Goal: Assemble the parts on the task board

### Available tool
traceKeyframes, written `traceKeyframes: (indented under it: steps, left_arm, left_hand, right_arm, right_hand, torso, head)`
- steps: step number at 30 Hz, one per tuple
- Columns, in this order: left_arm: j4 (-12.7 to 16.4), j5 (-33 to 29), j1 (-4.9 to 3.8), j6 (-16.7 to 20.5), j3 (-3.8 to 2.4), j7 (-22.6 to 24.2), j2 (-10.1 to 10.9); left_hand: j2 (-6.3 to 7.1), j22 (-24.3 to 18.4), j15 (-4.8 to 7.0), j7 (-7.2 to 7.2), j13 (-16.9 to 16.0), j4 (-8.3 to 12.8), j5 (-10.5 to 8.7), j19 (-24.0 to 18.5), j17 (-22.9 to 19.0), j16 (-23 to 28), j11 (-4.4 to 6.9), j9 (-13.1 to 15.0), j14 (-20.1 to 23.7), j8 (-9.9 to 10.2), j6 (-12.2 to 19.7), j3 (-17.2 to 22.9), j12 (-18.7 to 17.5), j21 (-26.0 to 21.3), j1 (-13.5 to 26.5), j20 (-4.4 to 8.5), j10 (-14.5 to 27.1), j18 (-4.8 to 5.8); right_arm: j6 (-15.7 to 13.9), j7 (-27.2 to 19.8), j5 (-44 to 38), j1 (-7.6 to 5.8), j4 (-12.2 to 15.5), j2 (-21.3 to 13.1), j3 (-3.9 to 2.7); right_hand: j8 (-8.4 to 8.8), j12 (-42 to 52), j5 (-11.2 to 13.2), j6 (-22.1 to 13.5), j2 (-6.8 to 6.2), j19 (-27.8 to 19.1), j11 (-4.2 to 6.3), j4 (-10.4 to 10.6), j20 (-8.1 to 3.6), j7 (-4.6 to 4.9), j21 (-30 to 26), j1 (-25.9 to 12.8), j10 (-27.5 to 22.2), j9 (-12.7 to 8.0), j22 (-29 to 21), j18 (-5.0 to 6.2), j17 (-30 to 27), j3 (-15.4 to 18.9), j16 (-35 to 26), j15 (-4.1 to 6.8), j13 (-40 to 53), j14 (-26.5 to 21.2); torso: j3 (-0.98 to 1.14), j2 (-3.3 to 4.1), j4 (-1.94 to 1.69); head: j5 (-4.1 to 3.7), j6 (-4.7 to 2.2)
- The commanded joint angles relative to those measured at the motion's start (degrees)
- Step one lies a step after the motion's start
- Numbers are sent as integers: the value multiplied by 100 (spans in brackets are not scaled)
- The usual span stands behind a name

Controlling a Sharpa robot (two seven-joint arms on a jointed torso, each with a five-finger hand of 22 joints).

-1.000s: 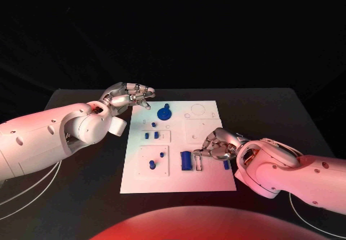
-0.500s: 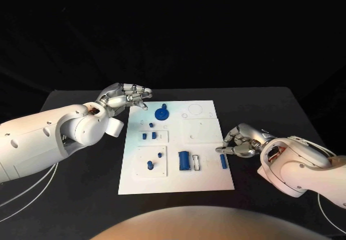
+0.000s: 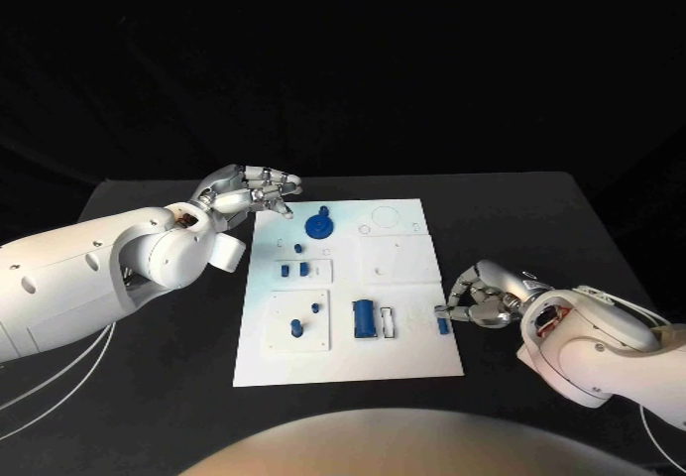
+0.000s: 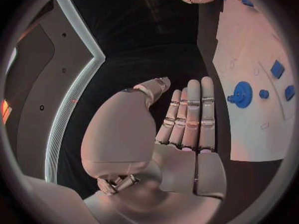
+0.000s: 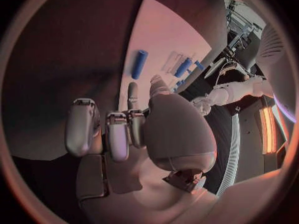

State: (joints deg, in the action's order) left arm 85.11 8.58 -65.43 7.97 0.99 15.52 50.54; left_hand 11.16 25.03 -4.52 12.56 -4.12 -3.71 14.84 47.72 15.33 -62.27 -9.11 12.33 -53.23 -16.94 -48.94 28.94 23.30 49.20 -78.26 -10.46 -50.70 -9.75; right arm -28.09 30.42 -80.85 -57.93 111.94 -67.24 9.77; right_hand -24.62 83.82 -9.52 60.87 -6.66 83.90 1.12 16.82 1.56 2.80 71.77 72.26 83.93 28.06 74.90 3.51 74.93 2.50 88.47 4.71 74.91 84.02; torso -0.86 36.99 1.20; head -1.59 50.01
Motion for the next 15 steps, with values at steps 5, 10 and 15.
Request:
traceKeyframes:
  steps: [5,10,15]
  left_arm:
    - [13,5,-1,-94,-3,17,-3]
    - [14,5,-1,-99,-3,17,-7]
    - [14,5,-1,-94,-3,15,-5]
  left_hand:
    - [-53,-5,-45,5,8,-24,10,27,-9,32,-3,-6,7,16,31,-3,21,-20,18,8,54,-74]
    - [-53,-5,-45,5,8,-24,10,27,-9,32,-3,-6,7,16,31,-3,21,-20,18,8,54,-74]
    - [-53,-5,-45,5,8,-24,10,27,-9,32,-3,-6,7,16,31,-3,21,-20,18,8,54,-74]
  right_arm:
    - [104,42,-141,63,-112,120,5]
    - [174,51,-131,91,-193,205,10]
    - [247,58,-142,133,-265,274,18]
  right_hand:
    - [-40,-28,29,58,-54,73,24,-2,23,-5,-33,18,375,20,1055,-11,940,-37,-23,-4,1133,486]
    - [-46,-34,18,61,-50,74,34,-9,16,-17,-31,63,374,44,1056,-12,942,-80,-24,5,1129,487]
    - [-55,-36,-7,71,-48,66,44,-12,10,-28,-61,107,374,67,1049,-7,937,-116,-27,13,1128,486]
  torso:
    - [-3,2,2]
    - [-2,4,-5]
    - [-2,5,3]
  head:
    - [27,-1]
    - [46,-1]
    - [45,-1]
